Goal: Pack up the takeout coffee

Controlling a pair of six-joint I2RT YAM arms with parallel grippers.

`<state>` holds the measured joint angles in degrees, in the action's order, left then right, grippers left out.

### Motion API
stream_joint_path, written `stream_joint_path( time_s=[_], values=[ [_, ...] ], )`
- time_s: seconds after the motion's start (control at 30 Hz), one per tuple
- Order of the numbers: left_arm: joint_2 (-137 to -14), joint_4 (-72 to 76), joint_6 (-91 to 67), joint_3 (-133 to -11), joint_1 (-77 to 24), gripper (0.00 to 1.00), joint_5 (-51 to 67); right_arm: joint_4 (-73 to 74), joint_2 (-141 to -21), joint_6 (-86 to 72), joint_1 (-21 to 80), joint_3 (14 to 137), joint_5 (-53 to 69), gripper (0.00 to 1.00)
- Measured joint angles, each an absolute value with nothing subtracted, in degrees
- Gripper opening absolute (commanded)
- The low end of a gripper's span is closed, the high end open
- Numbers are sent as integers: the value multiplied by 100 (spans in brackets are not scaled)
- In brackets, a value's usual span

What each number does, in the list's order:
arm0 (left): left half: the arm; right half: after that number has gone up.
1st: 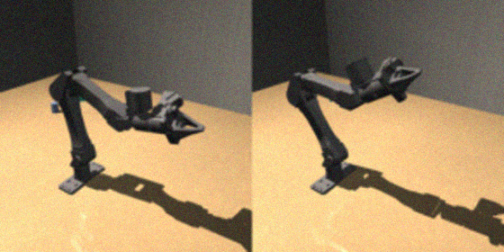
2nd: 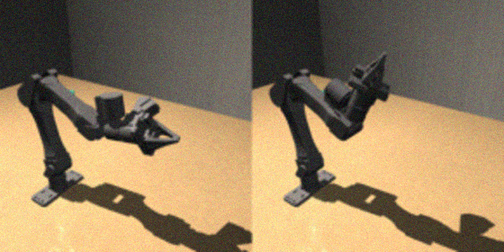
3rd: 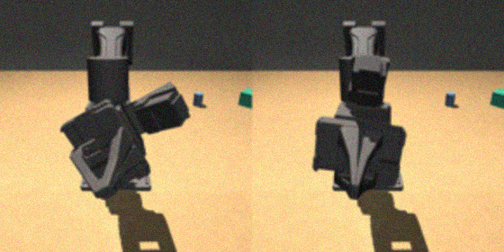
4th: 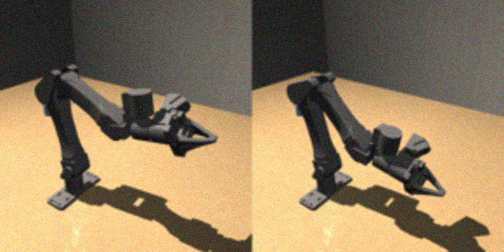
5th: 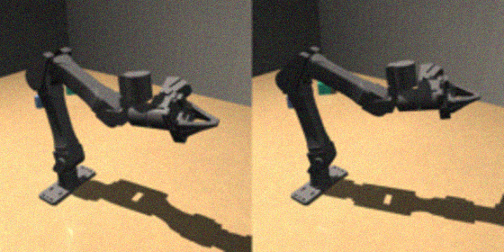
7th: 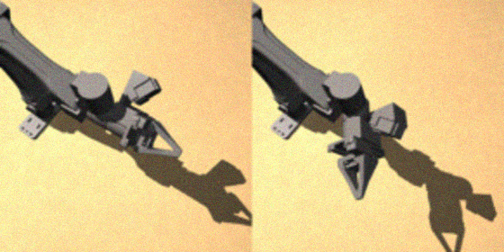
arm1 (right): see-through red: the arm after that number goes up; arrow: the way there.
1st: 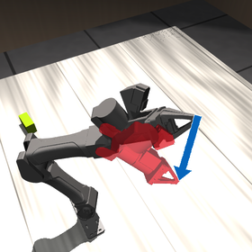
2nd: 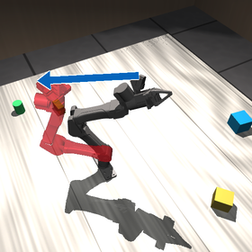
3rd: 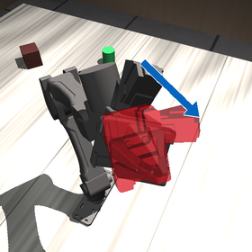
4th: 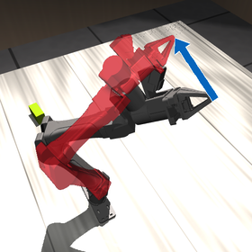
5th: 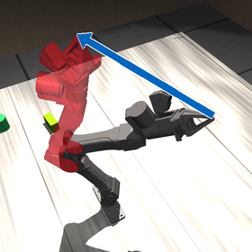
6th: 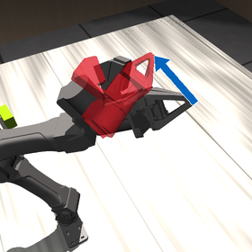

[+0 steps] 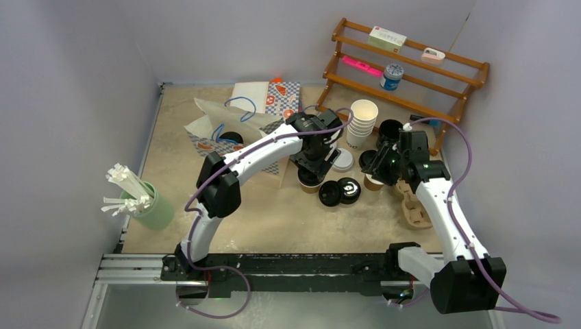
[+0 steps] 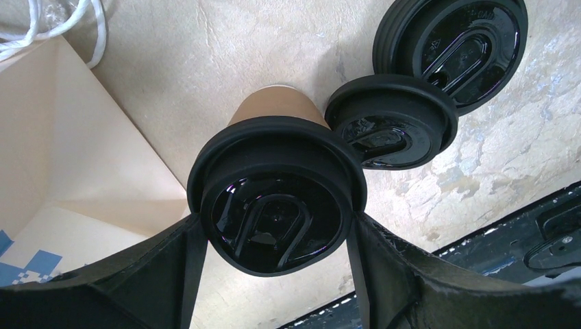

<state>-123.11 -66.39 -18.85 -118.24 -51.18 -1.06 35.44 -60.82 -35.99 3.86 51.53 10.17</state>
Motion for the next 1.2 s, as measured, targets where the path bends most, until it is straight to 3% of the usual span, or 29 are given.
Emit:
stream_joint_path(
  time_s=[1.2],
  values=[
    [-12731, -7153, -1885, -12368, -5186, 45, -425, 3492, -6082, -3599, 449, 5153, 1155, 46]
  ],
)
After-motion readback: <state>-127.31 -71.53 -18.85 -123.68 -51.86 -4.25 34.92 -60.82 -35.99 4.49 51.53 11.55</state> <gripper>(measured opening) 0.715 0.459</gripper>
